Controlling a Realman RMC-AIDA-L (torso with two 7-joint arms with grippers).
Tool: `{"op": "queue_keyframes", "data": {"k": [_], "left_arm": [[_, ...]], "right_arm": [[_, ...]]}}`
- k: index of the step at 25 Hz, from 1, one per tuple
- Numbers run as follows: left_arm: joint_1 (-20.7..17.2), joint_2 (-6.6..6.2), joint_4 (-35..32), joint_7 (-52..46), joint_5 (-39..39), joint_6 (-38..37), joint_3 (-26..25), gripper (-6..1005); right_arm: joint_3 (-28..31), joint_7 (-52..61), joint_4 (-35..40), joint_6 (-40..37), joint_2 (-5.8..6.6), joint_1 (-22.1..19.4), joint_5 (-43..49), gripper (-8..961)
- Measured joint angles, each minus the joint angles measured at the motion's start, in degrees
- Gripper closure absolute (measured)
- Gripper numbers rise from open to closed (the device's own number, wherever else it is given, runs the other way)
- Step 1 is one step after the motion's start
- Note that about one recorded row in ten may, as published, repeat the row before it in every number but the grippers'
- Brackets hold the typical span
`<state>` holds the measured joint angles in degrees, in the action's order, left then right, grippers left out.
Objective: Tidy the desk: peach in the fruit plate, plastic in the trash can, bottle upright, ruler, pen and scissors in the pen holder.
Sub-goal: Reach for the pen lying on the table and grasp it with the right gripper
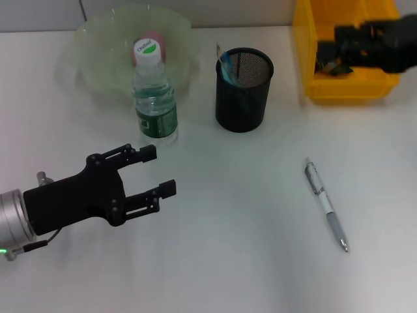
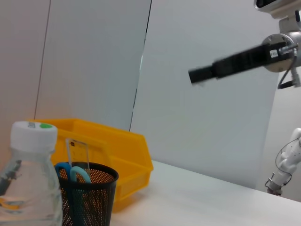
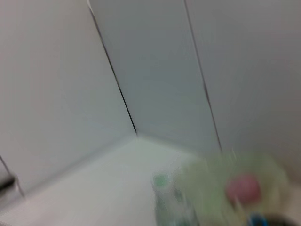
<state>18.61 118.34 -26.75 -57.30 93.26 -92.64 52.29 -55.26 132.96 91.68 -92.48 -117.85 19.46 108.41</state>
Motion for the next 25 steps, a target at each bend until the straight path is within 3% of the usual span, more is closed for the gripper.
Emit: {"op": "queue_keyframes", "data": {"k": [4,8,10,14,25], "left_arm": [[0.16,0.05,0.0,0.0,0.19,0.0,0.2,247],[0.24,0.05,0.02,0.0,0.29,0.0,0.44,246],[0.25,0.05,0.04,0.04,0.3,0.05,0.45,246],[0.23,0.05,0.3,0.98,0.34,0.19,0.45,246],[0.04,0.05,0.57,2.12,0.35,0.36,0.44,247]], "right_arm": [[1.8,13.19,3.91,-12.47,1.71,6.29,13.66,384],[1.6,17.85,3.67,-17.5,1.91,9.4,21.55,385],[1.46,19.29,3.6,-18.72,1.19,10.5,27.19,385],[-0.01,19.66,2.15,-18.69,-1.19,11.26,35.1,386],[-7.8,20.79,-12.86,-9.22,-1.39,12.56,37.8,389]]}}
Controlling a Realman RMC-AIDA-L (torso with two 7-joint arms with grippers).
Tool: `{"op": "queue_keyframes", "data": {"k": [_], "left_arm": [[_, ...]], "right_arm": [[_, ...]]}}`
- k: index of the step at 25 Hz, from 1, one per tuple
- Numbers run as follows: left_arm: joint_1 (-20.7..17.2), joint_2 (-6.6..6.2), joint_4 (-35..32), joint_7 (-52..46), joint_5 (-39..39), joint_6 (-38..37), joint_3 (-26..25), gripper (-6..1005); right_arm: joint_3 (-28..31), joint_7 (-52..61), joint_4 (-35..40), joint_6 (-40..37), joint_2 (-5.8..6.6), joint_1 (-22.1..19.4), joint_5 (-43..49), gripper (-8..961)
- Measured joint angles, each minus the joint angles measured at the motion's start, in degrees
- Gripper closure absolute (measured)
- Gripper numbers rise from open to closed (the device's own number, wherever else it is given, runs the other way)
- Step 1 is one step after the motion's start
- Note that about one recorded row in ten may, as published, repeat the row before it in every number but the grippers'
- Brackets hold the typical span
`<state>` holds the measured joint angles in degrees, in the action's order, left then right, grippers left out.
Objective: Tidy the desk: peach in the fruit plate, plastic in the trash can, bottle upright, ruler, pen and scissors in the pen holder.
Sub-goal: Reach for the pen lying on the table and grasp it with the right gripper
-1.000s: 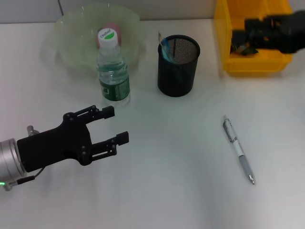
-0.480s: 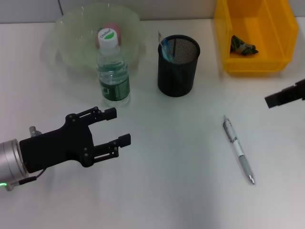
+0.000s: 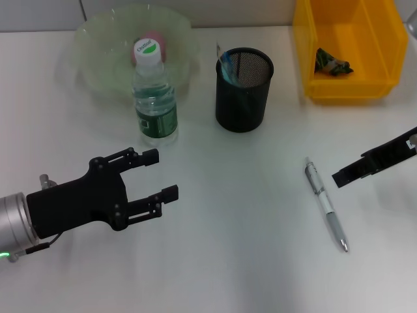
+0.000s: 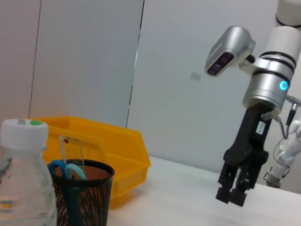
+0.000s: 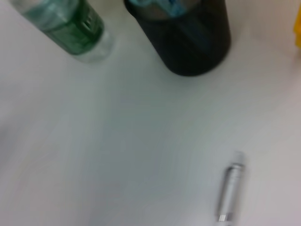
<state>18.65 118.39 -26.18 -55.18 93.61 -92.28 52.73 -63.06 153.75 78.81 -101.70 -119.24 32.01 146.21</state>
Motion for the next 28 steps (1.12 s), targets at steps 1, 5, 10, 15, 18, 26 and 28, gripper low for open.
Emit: {"op": "queue_keyframes", "data": {"k": [1,5,10,15,18,26,28], "left_arm": [[0.02,0.0,0.0,0.15,0.0,0.0,0.0,246],[0.21,0.0,0.0,0.24,-0.01,0.0,-0.07,246],[0.23,0.07,-0.01,0.27,-0.21,0.1,-0.24,247],[0.24,0.16,-0.01,1.81,-0.36,0.21,-0.07,246],[0.24,0.17,-0.01,2.34,-0.37,0.16,-0.02,246],[0.33,0.18,0.05,5.17,-0.2,0.27,0.0,247],[0.33,0.18,0.06,5.18,-0.21,0.27,0.0,247]], "right_arm": [[-0.41,0.32,-0.47,0.59,-0.02,0.33,1.4,389],[-0.96,1.41,-1.74,1.57,-0.07,1.87,4.7,390],[-0.87,2.14,-5.06,2.45,0.01,4.18,5.86,391],[-1.11,3.71,-10.73,5.14,-0.1,5.93,6.22,392],[-1.68,5.55,-12.83,7.23,-0.13,6.34,6.24,393],[-5.15,8.73,-16.78,14.06,-0.23,6.56,5.77,394],[-5.24,8.74,-17.94,15.14,-0.23,6.89,5.29,394]]}}
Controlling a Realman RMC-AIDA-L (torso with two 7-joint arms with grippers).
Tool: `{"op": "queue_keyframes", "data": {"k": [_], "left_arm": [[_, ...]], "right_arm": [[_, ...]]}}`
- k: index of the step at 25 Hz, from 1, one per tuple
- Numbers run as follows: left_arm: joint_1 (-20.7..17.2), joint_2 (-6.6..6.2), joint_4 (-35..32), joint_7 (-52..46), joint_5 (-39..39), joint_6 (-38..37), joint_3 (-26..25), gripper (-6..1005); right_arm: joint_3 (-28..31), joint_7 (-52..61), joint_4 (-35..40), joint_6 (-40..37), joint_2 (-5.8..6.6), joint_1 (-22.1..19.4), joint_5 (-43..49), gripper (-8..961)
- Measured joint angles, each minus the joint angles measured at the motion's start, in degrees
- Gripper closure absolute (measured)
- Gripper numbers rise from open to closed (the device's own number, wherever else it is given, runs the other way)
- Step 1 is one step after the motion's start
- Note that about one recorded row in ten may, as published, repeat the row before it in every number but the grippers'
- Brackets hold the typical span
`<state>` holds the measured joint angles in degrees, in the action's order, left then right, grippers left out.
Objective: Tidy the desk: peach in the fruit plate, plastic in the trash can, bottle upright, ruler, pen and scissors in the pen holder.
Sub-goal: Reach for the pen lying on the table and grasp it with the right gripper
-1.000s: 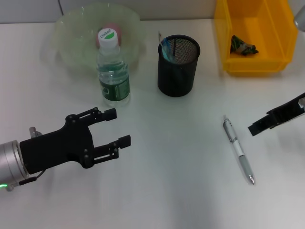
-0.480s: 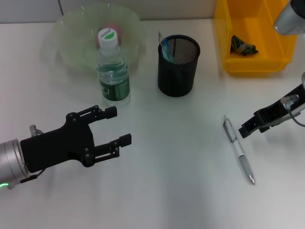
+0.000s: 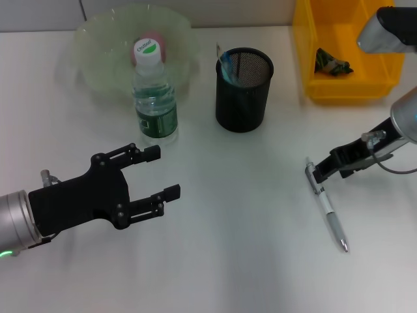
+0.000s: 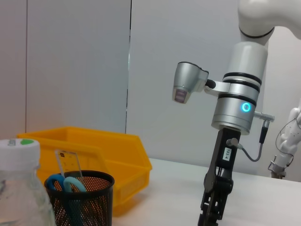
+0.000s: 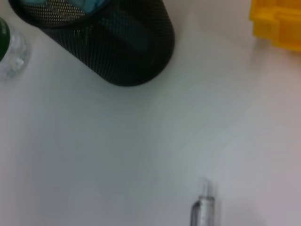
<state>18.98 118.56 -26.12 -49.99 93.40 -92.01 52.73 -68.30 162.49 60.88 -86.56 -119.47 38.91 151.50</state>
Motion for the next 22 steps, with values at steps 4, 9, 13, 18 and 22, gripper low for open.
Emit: {"op": "queue_keyframes", "data": {"k": [4,9,13,18,22], "left_arm": [[0.0,0.0,0.01,0.02,-0.04,0.0,0.0,247],[0.0,0.0,0.01,0.04,-0.09,0.0,-0.08,247],[0.0,0.0,0.02,0.05,-0.18,0.22,-0.03,246],[0.0,0.0,0.06,0.07,-0.18,0.39,-0.01,246],[0.0,0.0,0.1,0.07,-0.18,0.51,-0.04,246]], "right_arm": [[-0.43,-0.14,-2.19,1.87,-0.04,0.44,-1.53,395],[-0.92,-0.2,-4.96,3.61,-0.03,1.27,-1.73,395],[-0.98,-0.24,-5.97,4.67,0.03,1.49,-1.75,396],[-1.35,-0.23,-6.5,5.22,0.04,1.85,-1.78,395],[-2.38,0.05,-6.68,5.51,0.03,2.51,-1.75,394]]}}
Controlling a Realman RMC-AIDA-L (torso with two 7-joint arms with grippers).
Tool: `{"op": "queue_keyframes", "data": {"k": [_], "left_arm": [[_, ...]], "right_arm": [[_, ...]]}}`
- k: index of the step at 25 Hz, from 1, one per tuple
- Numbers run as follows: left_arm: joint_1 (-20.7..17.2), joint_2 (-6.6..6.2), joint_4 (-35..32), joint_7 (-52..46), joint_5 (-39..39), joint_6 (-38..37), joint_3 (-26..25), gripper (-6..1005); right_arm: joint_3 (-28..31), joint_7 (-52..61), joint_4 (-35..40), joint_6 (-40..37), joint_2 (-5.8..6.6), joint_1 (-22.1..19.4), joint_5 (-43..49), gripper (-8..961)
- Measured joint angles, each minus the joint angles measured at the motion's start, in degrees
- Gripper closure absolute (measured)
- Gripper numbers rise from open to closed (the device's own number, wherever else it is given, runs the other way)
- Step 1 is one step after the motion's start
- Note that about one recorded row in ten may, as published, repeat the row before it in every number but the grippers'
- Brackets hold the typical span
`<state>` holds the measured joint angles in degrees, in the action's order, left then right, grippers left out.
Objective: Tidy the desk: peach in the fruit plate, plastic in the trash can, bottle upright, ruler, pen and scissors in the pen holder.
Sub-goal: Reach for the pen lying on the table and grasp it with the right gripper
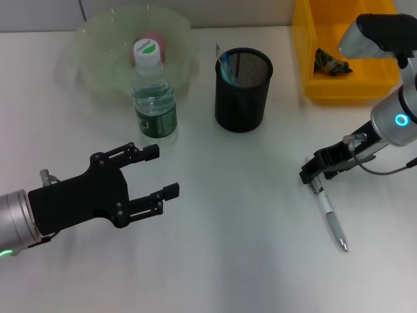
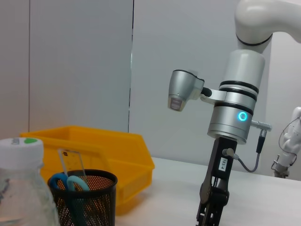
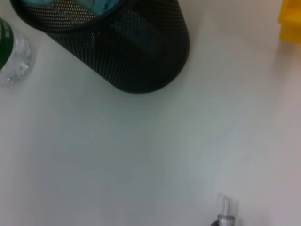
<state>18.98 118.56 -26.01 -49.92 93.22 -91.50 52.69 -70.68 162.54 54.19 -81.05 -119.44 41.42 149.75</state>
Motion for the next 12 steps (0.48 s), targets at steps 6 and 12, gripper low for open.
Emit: {"op": "queue_keyframes", "data": {"k": [6,12], "left_arm": [[0.0,0.0,0.0,0.0,0.0,0.07,-0.15,247],[-0.38,0.0,0.0,0.05,0.0,0.26,-0.31,247]], "right_arm": [[-0.11,0.25,-0.13,-0.54,-0.1,1.36,0.25,392],[-1.55,1.52,-0.15,-1.81,0.01,2.78,1.29,391]]}}
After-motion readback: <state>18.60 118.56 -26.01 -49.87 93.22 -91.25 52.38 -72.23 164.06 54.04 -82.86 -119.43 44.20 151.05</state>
